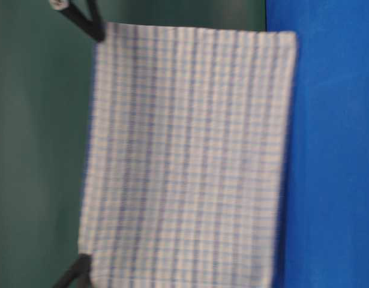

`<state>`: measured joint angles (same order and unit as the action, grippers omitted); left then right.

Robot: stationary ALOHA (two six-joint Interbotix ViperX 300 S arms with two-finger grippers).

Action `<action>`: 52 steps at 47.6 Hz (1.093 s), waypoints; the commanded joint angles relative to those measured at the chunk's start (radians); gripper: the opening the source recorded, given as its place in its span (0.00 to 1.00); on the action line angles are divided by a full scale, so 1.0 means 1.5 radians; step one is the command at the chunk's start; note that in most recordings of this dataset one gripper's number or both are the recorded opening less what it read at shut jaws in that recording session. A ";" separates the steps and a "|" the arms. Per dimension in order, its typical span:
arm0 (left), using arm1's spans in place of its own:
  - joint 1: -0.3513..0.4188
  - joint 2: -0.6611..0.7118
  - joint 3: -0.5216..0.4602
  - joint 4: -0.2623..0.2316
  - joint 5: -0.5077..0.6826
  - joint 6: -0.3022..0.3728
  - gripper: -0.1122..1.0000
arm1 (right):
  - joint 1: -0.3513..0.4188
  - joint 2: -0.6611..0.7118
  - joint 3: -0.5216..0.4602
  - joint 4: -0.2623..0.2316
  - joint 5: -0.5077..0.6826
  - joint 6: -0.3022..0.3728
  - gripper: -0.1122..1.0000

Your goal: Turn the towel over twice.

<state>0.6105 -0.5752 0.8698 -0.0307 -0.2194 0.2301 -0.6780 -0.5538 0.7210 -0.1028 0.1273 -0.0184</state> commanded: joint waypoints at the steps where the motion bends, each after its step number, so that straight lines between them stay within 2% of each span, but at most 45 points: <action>1: -0.001 -0.021 -0.021 0.002 0.001 -0.001 0.12 | -0.004 -0.022 -0.034 -0.005 0.015 -0.001 0.13; 23: -0.010 -0.020 -0.020 0.002 0.019 -0.004 0.12 | 0.009 -0.042 -0.037 -0.002 0.060 0.009 0.13; 28: -0.041 -0.016 -0.003 0.002 0.059 -0.005 0.12 | 0.043 -0.045 -0.027 0.018 0.115 0.020 0.13; 33: -0.095 -0.011 0.033 0.001 0.110 -0.016 0.12 | 0.097 -0.052 0.008 0.041 0.164 0.044 0.13; 37: -0.136 -0.006 0.062 0.001 0.132 -0.048 0.12 | 0.140 -0.053 0.047 0.051 0.170 0.072 0.13; 42: -0.202 0.000 0.102 -0.001 0.146 -0.056 0.12 | 0.206 -0.046 0.107 0.058 0.150 0.129 0.13; 47: -0.262 0.007 0.131 -0.002 0.146 -0.079 0.12 | 0.274 -0.031 0.162 0.059 0.099 0.196 0.13; 52: -0.317 0.019 0.153 -0.002 0.146 -0.130 0.12 | 0.330 -0.002 0.200 0.058 0.046 0.261 0.13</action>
<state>0.1917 -0.5568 1.0922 -0.0307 0.0031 0.0721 -0.2424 -0.5829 0.9971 -0.0184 0.2516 0.3267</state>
